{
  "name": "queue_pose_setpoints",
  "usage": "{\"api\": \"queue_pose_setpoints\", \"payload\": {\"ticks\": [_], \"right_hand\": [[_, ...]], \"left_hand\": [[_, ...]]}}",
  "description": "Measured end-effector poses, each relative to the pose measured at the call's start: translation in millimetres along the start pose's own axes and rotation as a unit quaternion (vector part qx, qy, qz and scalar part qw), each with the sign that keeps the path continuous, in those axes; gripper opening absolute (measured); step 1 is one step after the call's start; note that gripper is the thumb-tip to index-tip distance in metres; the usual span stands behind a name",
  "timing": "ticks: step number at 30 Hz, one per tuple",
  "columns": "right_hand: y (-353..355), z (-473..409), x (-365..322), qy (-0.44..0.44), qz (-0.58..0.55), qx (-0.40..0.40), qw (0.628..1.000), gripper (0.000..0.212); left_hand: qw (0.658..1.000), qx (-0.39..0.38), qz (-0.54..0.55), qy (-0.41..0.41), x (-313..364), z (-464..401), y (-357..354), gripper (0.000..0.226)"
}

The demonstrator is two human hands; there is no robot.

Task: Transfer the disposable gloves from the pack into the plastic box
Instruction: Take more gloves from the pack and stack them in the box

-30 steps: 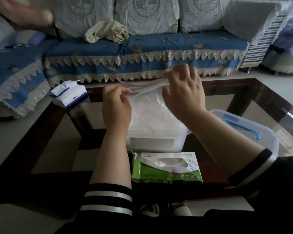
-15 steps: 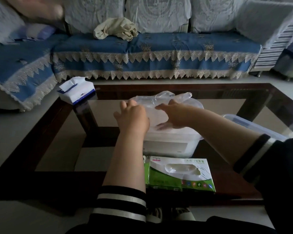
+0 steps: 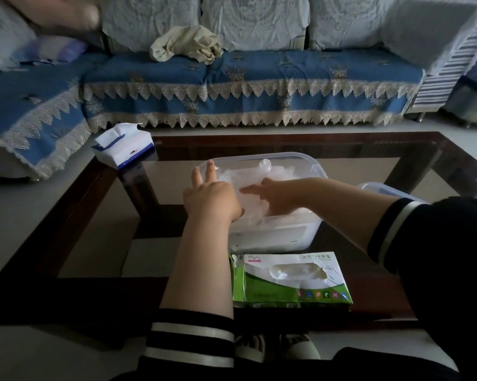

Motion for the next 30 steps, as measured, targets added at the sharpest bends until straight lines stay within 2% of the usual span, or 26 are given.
{"api": "queue_pose_setpoints", "payload": {"ticks": [2,5,7,9,11,13,14,15,17,19,21,23,25,27,28,30], "right_hand": [[19,15,5,0.014,-0.064,0.038,0.997,0.072],[46,39,21,0.022,-0.155,0.114,0.981,0.042],[58,52,37,0.012,-0.218,0.183,0.959,0.029],[66,69,56,-0.006,-0.288,0.257,0.922,0.02],[71,94,75,-0.031,-0.342,0.354,0.87,0.016],[68,129,83,-0.039,-0.375,0.434,0.818,0.014],[63,142,81,-0.029,-0.387,0.445,0.807,0.014],[55,150,74,-0.016,-0.39,0.43,0.814,0.015],[27,151,50,0.001,-0.356,0.329,0.875,0.021],[-14,140,27,-0.007,-0.227,0.218,0.949,0.023],[-47,133,16,-0.018,-0.113,0.177,0.977,0.021],[-68,127,14,-0.018,-0.082,0.161,0.983,0.021],[-78,126,13,-0.017,-0.051,0.166,0.985,0.03],[-84,125,11,-0.013,-0.029,0.175,0.984,0.042],[-86,126,9,-0.01,-0.029,0.179,0.983,0.045],[-89,125,7,-0.009,-0.042,0.182,0.982,0.041]], "left_hand": [[1.0,0.008,0.005,-0.004,-1,0,0,0.044],[1.0,0.009,0.007,0.002,-3,1,0,0.026],[1.0,0.01,0.011,0.0,-3,2,1,0.025],[1.0,0.012,0.014,-0.005,-4,3,1,0.029],[1.0,0.024,0.017,-0.009,-4,5,3,0.031],[0.998,0.059,0.016,-0.025,-1,10,9,0.035],[0.995,0.091,0.016,-0.04,2,13,15,0.035],[0.989,0.129,0.019,-0.064,9,18,22,0.033],[0.968,0.206,0.06,-0.13,26,33,37,0.025],[0.939,0.259,0.126,-0.19,45,52,49,0.025],[0.919,0.261,0.183,-0.231,64,73,55,0.023],[0.913,0.211,0.231,-0.26,79,86,48,0.019],[0.938,0.087,0.227,-0.249,87,90,18,0.019],[0.966,-0.06,0.12,-0.221,87,93,-26,0.035],[0.968,-0.121,0.065,-0.21,84,94,-48,0.049],[0.967,-0.165,0.018,-0.193,79,89,-73,0.068]]}}
Point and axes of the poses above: each hand's wrist, its own z-axis away from the middle knuckle, its own y-axis out of the back of the hand, x = y × z, the point moved 9 cm from there along -z, towards the middle knuckle, and after that the axes turned 15 degrees about -y, right-handed, at the moved point
